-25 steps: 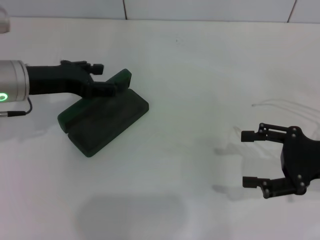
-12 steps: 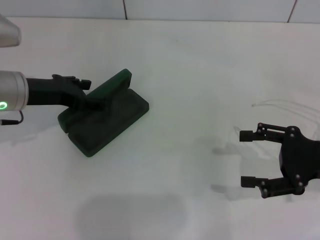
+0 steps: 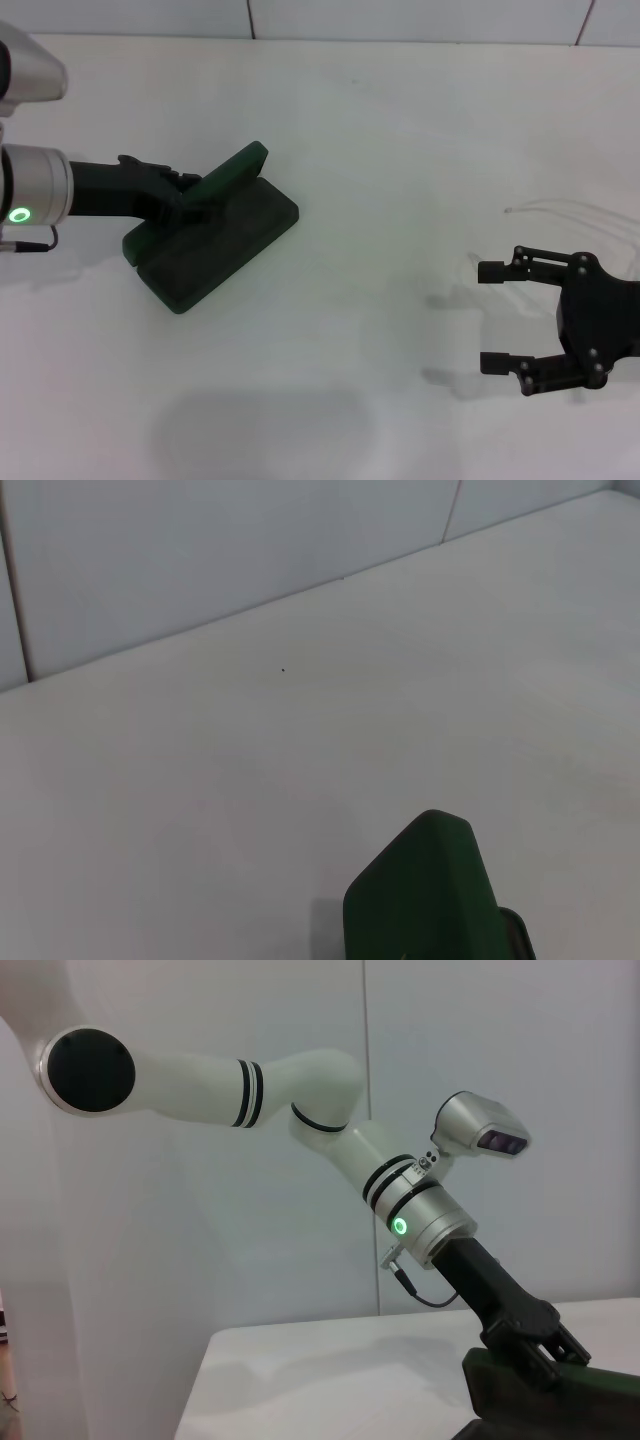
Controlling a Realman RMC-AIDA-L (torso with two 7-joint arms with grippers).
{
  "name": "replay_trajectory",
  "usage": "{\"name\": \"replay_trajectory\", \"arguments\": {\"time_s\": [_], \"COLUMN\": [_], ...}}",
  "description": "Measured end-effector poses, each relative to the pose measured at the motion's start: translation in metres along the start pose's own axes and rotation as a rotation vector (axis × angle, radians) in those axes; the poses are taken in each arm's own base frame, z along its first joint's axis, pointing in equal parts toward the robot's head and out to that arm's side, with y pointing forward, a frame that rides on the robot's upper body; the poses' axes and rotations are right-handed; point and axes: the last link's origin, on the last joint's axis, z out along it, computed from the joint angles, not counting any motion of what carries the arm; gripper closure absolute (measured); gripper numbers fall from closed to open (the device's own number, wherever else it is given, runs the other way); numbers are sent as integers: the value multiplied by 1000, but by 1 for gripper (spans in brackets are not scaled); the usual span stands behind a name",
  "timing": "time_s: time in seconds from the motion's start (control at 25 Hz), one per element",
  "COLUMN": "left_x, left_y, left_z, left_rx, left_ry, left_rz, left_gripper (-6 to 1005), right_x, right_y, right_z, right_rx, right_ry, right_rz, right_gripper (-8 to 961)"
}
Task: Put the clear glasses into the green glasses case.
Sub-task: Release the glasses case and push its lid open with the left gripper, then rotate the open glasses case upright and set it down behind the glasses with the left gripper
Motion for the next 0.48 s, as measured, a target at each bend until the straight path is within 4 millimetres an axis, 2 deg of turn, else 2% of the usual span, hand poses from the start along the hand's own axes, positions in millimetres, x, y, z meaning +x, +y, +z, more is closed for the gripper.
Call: {"name": "replay_trajectory", "arguments": {"time_s": [0.16,0.28,0.48], "left_x": [1,2,5], "left_y": [0,-1,-2], "left_z": [1,1,0], "left_rx": [4,12,20], "left_ry": [2,5,15], "left_rz": [3,3,10], "left_gripper": [341,562,631], "right_x": [0,1,1], "right_y": [0,0,0], "right_z": [-1,-2,-3], "right_rx": [3,4,7], "right_ry": [3,5,7], "right_rz": [-1,-7,-10], "right_gripper": [82,82,82]}}
